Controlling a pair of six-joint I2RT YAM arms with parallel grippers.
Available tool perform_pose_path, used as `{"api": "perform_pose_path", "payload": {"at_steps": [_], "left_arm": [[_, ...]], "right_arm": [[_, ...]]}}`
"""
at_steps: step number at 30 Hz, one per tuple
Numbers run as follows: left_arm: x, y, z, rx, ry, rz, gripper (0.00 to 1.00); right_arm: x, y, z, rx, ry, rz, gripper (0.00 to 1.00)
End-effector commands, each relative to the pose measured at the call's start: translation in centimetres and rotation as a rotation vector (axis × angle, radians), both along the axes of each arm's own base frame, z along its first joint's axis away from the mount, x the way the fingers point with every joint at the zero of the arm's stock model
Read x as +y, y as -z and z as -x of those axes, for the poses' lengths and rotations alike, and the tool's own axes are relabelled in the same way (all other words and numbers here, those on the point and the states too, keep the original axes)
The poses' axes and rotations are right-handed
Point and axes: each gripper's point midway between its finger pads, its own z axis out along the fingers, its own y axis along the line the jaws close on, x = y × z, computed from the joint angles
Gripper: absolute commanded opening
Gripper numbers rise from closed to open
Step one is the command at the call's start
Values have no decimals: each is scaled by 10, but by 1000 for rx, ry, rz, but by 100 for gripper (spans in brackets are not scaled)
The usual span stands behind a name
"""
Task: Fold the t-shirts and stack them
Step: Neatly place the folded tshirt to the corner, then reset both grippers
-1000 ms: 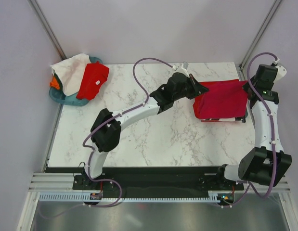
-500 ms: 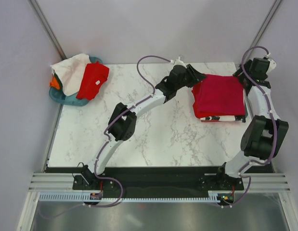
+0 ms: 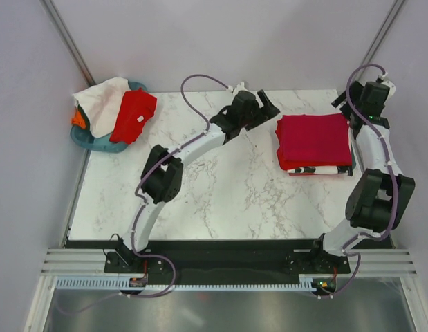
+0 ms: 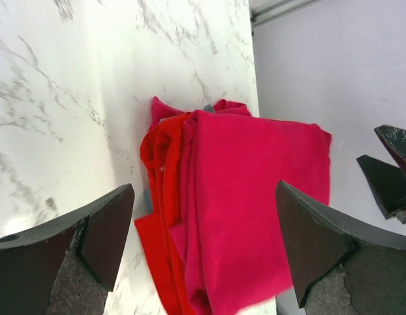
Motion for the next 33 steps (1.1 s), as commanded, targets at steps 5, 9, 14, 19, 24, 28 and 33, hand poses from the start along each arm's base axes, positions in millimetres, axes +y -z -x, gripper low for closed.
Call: {"api": "perform_pose_path", "payload": {"at_steps": [5,9,14,19,24,28,33], "left_arm": [[83,-116,39,-244,-86,-171,100],[136,-99,54,-213,-150,-262,100],[201,-89,61,-145,-115,-166,100],[272,-32,92,-55,-203,-250,100],[308,23,141,-13,-227,-332,100],[307,27,168,-173,-143,-280,98],[325,46,197,-239,-129,-337,100]], "right_arm": [[28,-78,30,-97,-72,151,90],[85,-92,34,-141,-262,142,89],[173,-90,44,-140,-416,264,89],[232,-54,58,-119,-555,276,88],[296,2,87,-68,-654,322,87],[320,25,106,-148,-705,271,85],[312,64,139,-211,-697,174,92]]}}
